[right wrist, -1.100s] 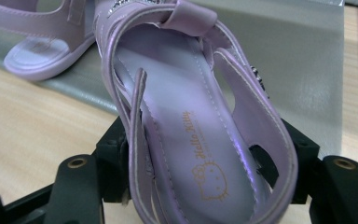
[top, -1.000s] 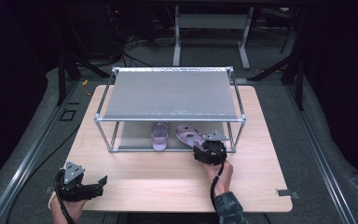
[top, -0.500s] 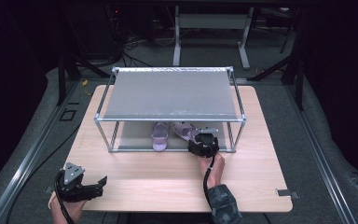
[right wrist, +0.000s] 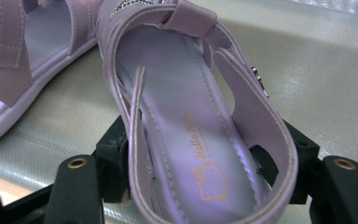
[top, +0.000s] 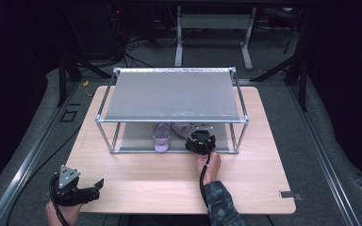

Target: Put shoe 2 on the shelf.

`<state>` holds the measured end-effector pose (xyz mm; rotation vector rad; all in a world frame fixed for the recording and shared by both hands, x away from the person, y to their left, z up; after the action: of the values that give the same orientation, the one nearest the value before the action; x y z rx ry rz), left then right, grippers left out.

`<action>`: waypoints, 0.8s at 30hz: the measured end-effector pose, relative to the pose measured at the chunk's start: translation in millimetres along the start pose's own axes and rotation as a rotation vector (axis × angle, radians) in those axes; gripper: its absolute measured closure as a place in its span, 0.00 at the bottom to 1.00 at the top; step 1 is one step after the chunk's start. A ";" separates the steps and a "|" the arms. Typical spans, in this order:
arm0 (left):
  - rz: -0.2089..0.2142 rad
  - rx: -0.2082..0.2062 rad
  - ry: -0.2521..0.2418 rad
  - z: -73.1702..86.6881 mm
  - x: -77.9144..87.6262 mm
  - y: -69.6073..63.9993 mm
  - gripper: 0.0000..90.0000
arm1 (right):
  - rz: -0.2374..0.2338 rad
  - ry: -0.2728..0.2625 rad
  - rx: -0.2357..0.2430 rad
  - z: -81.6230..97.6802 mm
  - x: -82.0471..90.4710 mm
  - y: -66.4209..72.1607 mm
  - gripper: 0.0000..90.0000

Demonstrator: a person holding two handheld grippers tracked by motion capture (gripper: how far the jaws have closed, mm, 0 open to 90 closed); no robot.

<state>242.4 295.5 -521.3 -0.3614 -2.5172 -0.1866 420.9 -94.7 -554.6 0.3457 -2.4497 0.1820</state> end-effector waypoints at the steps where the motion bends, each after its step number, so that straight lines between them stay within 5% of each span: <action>1: 0.000 0.000 0.000 0.3 0.2 0.1 0.00 | 0.008 0.000 0.005 0.1 -1.3 0.7 0.39; 2: -0.001 0.001 0.000 0.7 0.4 0.1 0.00 | 0.043 0.012 -0.006 1.7 -3.9 0.2 0.39; 6: 0.001 0.004 0.002 2.1 -0.1 -0.2 0.00 | 0.015 0.011 -0.010 1.3 -4.6 -1.1 0.39; 9: 0.003 0.002 0.002 1.2 -0.8 -1.4 0.01 | 0.062 0.004 -0.030 1.9 -9.1 -1.3 0.38; 16: 0.004 -0.004 -0.001 0.3 1.5 -1.6 0.01 | -0.009 0.030 -0.044 2.8 -1.6 -7.8 0.25; 17: 0.002 -0.002 0.002 0.6 1.5 -1.1 0.01 | -0.084 0.027 -0.038 5.6 3.7 -13.1 0.22; 19: 0.003 0.003 0.001 1.3 1.3 -0.6 0.01 | -0.098 0.026 -0.023 7.5 6.0 -16.0 0.23; 20: 0.003 0.003 0.001 1.5 1.2 -0.8 0.01 | -0.061 0.035 -0.017 9.5 9.1 -17.8 0.23; 24: 0.007 -0.002 0.010 2.3 -1.5 -3.3 0.01 | -0.149 0.033 -0.015 16.9 14.6 -33.1 0.27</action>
<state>241.3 292.5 -524.2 -0.3695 -2.5055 -0.1880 409.6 -132.9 -557.1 0.5128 -2.3803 0.1048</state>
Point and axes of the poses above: each handheld gripper's, and its own axes: x roughly backward along the jaws, z roughly out of its underside, y roughly to its left, the point moved 1 cm from there along -x, roughly forward along the jaws, and after that the axes turned 2 degrees about -y, right-handed, at the moved point
